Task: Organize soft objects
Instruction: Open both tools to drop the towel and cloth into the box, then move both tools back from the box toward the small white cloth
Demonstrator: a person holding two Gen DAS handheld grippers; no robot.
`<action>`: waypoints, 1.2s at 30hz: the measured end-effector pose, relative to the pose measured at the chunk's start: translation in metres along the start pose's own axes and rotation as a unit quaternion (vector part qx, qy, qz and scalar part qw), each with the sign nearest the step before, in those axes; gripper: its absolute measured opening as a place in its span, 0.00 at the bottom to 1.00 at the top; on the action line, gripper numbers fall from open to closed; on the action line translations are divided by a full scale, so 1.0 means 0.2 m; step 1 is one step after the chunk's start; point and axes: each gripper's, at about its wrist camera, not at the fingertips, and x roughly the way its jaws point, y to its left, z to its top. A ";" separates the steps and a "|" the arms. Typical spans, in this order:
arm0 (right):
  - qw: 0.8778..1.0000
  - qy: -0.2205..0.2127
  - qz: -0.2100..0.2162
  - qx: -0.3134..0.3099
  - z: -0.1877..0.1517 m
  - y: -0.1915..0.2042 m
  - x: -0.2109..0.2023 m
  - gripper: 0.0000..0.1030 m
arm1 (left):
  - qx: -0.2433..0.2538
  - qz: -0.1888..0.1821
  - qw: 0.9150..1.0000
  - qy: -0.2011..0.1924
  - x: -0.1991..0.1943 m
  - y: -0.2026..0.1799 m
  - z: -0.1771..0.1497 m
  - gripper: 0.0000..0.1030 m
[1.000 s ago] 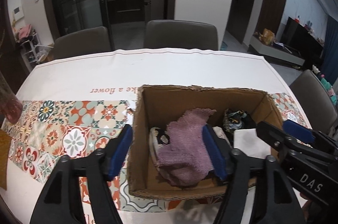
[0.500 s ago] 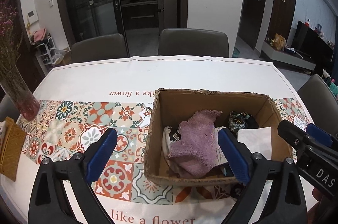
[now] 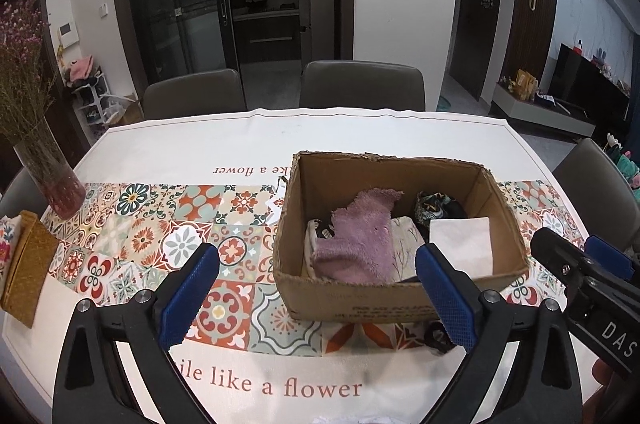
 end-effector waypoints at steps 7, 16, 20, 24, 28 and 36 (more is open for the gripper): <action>1.000 -0.005 -0.005 0.001 -0.07 -0.04 -0.09 0.80 | 0.000 -0.005 1.000 -0.009 -0.08 -0.03 -0.06 0.97; 1.000 -0.007 -0.009 0.013 -0.15 -0.10 -0.16 0.80 | 0.000 -0.008 1.000 -0.009 -0.15 -0.06 -0.16 0.97; 1.000 -0.007 -0.013 0.014 -0.19 -0.12 -0.17 0.80 | 0.003 -0.010 1.000 -0.007 -0.16 -0.07 -0.21 0.97; 1.000 -0.005 -0.018 0.016 -0.23 -0.14 -0.17 0.80 | 0.003 -0.010 1.000 -0.004 -0.16 -0.08 -0.25 0.97; 1.000 0.001 -0.022 0.017 -0.28 -0.16 -0.16 0.80 | 0.001 -0.010 1.000 -0.001 -0.16 -0.07 -0.32 0.97; 0.999 0.022 -0.023 0.021 -0.42 -0.19 -0.11 0.80 | -0.003 -0.014 1.000 0.024 -0.13 -0.07 -0.47 0.97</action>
